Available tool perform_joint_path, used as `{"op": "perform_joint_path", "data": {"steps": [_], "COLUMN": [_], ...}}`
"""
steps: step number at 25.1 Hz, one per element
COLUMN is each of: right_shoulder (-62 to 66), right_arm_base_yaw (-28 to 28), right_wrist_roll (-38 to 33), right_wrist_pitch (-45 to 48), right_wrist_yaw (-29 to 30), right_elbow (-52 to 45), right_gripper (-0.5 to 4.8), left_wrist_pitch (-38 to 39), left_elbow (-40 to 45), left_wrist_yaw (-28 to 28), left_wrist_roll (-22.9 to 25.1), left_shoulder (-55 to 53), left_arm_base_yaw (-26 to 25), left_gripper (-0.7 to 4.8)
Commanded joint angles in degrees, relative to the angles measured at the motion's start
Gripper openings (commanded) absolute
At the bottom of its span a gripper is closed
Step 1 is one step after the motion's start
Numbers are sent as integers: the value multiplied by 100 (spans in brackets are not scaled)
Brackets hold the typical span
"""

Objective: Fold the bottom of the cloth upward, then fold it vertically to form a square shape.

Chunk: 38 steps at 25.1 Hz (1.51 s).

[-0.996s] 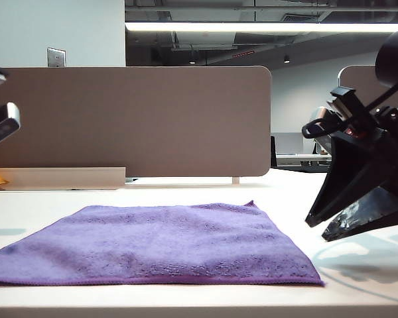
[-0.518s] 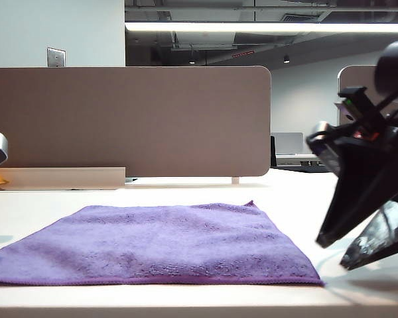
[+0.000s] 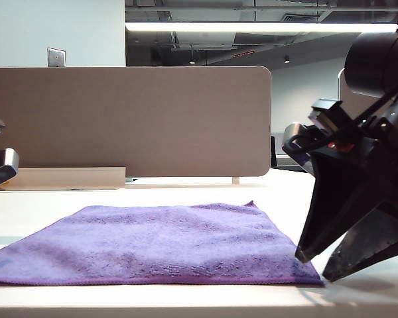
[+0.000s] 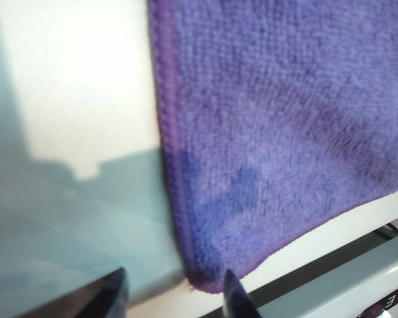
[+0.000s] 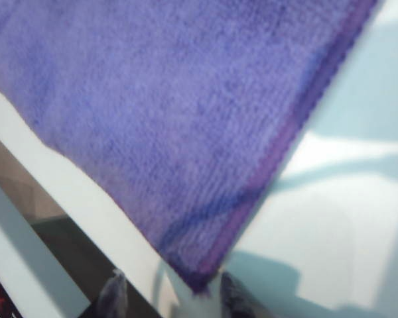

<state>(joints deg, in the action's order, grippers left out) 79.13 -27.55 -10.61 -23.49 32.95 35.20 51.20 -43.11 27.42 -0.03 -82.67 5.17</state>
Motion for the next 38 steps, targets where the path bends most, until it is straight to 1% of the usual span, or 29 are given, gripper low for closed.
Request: {"op": "perform_joint_path", "data": {"steps": [1,3,7,16,17,19,20,25,26,27,29,30,32,36,38], "right_shoulder": [101,214,310,310,310,308,308,308,308,308,308,308,308,308,308], "right_arm_base_yaw": [-7,-7,-7,-7,-7,-7,-7,-7,-7,-7,-7,-7,-7,-7,-7], "right_wrist_roll": [-85,-103,-103,-120,-120,-142,-142,-146,-173,-184,-184,-184,-186,-186,-186], "right_wrist_pitch": [136,168,190,304,313,271,267,256,190,129,-57,-192,-365,-352,-284], "right_wrist_yaw": [-122,-160,-177,-184,-229,-654,-767,-973,-1158,-1207,-903,-586,-313,-59,-39], "right_elbow": [4,4,4,4,4,4,4,4,4,4,4,4,2,2,2], "right_gripper": [187,212,212,212,212,212,212,212,213,213,212,212,212,212,212], "left_wrist_pitch": [-221,-229,-262,-308,-308,-310,-308,-282,-267,-264,-262,-269,-271,-308,-315], "left_elbow": [20,22,24,44,44,44,44,48,48,48,48,48,48,48,48], "left_wrist_yaw": [31,256,280,284,295,391,389,389,389,389,389,389,389,389,389], "left_wrist_roll": [-103,-68,-70,-39,-39,-42,-39,-39,-39,-39,-39,-37,-39,-37,-39], "left_shoulder": [-197,-466,-719,-719,-719,-719,-719,-719,-719,-719,-719,-719,-719,-719,-719], "left_arm_base_yaw": [-4,-4,0,0,0,0,0,-2,0,0,-2,-2,-2,-2,-2], "left_gripper": [185,186,184,182,182,178,179,179,179,179,179,179,179,179,179]}}
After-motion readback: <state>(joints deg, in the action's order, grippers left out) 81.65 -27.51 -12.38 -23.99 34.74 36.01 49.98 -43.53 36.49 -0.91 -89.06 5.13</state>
